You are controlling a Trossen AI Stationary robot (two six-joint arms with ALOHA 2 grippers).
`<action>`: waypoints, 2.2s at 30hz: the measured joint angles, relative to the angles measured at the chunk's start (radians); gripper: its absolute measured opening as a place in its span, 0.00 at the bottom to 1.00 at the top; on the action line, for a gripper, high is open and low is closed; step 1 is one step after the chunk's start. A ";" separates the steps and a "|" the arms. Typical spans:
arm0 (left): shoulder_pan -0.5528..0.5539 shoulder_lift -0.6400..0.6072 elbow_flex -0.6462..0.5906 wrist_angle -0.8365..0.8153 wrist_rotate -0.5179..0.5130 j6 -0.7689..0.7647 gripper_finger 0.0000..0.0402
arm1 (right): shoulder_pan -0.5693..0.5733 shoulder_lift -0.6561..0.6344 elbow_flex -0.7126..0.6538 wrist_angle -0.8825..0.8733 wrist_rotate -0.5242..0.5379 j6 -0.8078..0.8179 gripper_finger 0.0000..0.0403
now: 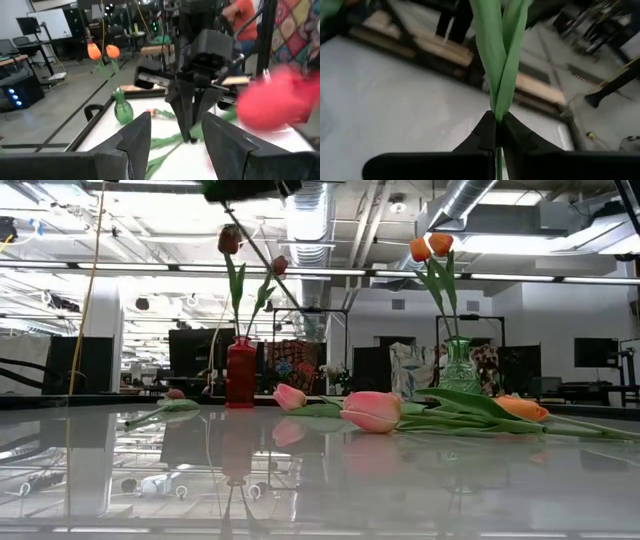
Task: Sort flowers into vase by color
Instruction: Put the red flower into the transparent vase
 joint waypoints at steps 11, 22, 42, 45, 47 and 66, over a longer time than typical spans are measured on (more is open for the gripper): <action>0.000 -0.034 0.000 0.046 0.001 0.038 0.41 | -0.047 -0.017 0.000 0.278 -0.004 0.000 0.11; 0.033 0.121 0.000 0.286 -0.031 0.217 0.41 | -0.073 -0.012 0.000 0.316 -0.038 0.001 0.12; 0.165 0.193 0.000 0.443 0.091 0.210 0.41 | -0.061 -0.012 0.000 0.381 -0.082 -0.009 0.12; 0.180 0.194 0.000 0.443 0.112 0.210 0.41 | -0.061 -0.012 0.000 0.380 -0.082 -0.008 0.12; 0.193 0.200 0.000 0.444 0.138 0.209 0.41 | -0.061 -0.012 0.000 0.380 -0.082 -0.008 0.12; 0.248 0.238 0.000 0.446 0.156 0.189 0.02 | -0.061 -0.012 0.000 0.374 -0.080 -0.005 0.13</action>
